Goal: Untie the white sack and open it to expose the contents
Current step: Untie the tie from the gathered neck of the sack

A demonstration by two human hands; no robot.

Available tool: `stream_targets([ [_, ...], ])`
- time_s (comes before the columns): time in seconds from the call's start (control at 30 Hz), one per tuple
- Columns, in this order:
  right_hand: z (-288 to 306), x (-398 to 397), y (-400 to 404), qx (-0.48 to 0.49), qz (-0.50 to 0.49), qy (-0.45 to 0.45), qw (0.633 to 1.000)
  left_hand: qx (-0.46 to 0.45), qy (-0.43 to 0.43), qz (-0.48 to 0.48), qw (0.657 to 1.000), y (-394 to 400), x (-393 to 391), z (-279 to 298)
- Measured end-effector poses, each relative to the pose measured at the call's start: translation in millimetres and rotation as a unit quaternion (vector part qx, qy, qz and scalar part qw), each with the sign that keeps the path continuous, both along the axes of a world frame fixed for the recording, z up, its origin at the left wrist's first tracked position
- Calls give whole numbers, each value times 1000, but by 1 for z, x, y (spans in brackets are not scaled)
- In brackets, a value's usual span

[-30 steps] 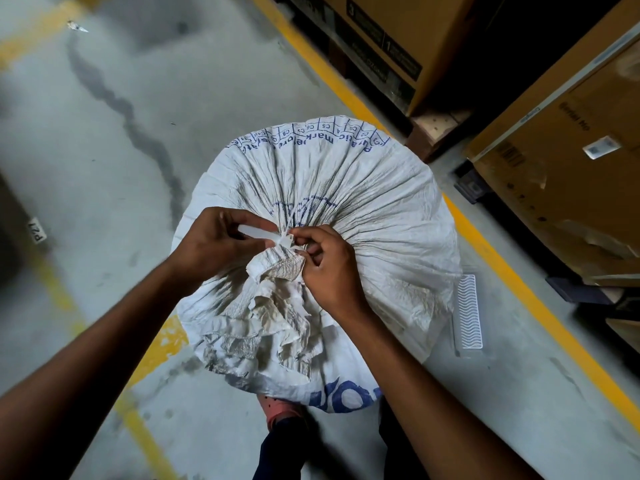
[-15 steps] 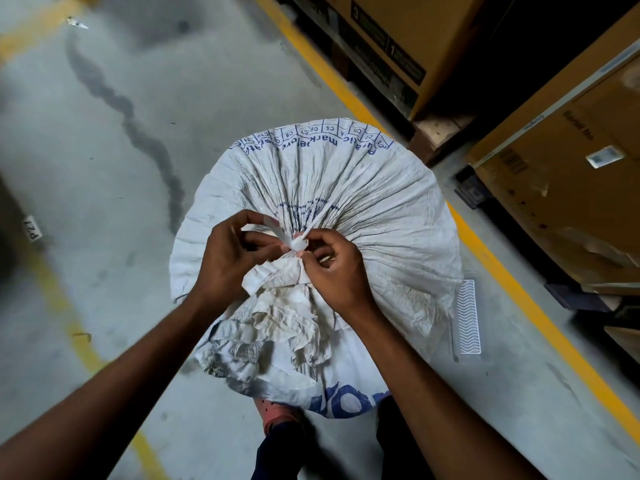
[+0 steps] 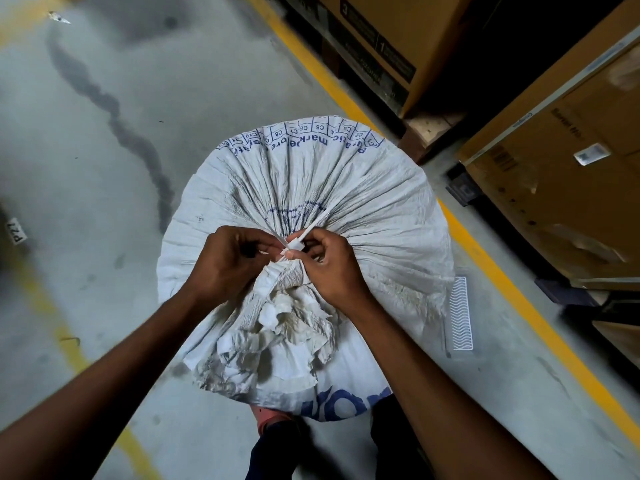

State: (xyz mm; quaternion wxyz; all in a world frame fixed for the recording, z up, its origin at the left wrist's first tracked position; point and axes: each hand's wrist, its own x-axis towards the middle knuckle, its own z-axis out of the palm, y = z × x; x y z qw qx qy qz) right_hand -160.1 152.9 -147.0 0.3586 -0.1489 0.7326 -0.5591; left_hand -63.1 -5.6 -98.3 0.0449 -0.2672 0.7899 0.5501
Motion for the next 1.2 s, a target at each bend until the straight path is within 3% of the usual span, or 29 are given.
stream_targets([
  [0.17,-2,-1,2,12,20,-12,1000,-15,-57,-8,998,-3,-5,-9],
  [0.33,-3,3,3,8,-10,-17,1000,54,-28,-30,998,-2,-6,-8],
  [0.53,-4,3,3,-40,-91,-36,994,72,-23,-21,997,-16,10,-11],
  [0.73,-2,-4,2,-53,-96,-66,992,112,6,-17,994,-13,5,-6],
  [0.9,-5,-5,5,-50,-142,-94,984,153,42,55,986,-9,10,0],
  [1.2,8,-12,13,-88,-208,-180,957,146,62,97,983,-4,8,-1],
])
